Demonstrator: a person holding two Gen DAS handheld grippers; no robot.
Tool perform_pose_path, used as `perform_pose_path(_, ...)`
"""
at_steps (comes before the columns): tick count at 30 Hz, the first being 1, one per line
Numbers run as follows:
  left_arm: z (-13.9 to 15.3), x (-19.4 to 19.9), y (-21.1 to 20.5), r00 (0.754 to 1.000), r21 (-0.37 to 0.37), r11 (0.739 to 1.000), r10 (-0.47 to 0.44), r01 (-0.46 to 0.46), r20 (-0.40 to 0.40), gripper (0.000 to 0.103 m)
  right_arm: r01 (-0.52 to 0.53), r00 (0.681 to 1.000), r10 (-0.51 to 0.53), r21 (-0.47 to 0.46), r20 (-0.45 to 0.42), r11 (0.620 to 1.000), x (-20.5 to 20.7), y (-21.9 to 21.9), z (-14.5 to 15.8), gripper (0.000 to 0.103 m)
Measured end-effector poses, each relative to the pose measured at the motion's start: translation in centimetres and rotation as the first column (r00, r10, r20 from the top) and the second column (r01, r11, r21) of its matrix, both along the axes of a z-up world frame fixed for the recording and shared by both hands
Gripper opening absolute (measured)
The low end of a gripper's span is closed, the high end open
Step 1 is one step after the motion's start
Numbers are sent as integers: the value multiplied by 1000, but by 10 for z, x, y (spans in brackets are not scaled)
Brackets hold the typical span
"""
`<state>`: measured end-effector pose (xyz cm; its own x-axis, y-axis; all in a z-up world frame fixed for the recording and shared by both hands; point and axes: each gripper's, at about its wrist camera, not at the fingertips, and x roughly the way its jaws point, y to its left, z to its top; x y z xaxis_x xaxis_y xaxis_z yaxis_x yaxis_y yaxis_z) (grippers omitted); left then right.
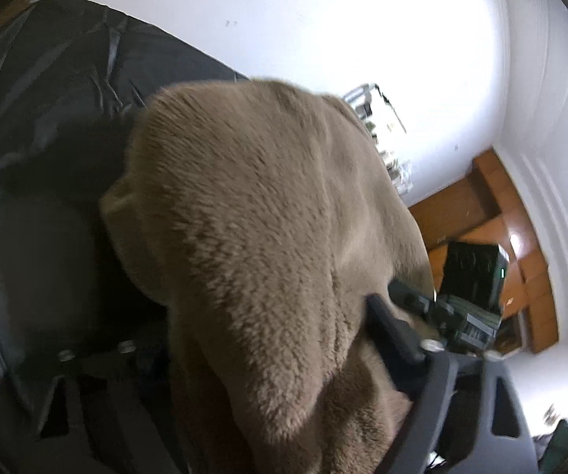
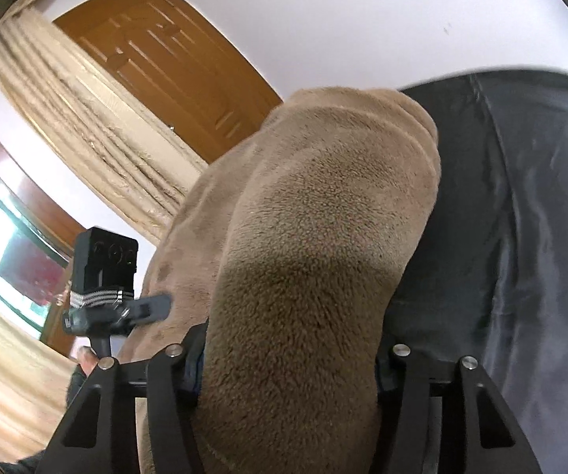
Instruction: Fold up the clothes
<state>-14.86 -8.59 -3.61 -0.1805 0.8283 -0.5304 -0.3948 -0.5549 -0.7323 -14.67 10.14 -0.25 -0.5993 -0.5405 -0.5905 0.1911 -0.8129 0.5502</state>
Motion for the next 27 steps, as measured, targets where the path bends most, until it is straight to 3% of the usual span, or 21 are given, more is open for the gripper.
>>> perform_pose_path(6,43,26,41,995,-81,996,-36,28,-94,75,28,994,-20,75,-104,997,30,12,32,58)
perform_pose_path(10,66,40,82,990,-89,994,-72,61,-125,75,73,987,-61,73,-146,995,54,30,46,58)
perform_pose_path(17,81,54,190,977,-102,983,-165,152,-137,74,196,963,-178,73,-200,978,106,111,65,58)
perform_pose_path(27,85,69,359,951,-119,954,-288,274,-116,74,362,918,-334,112,-215,925,177,254,80,58)
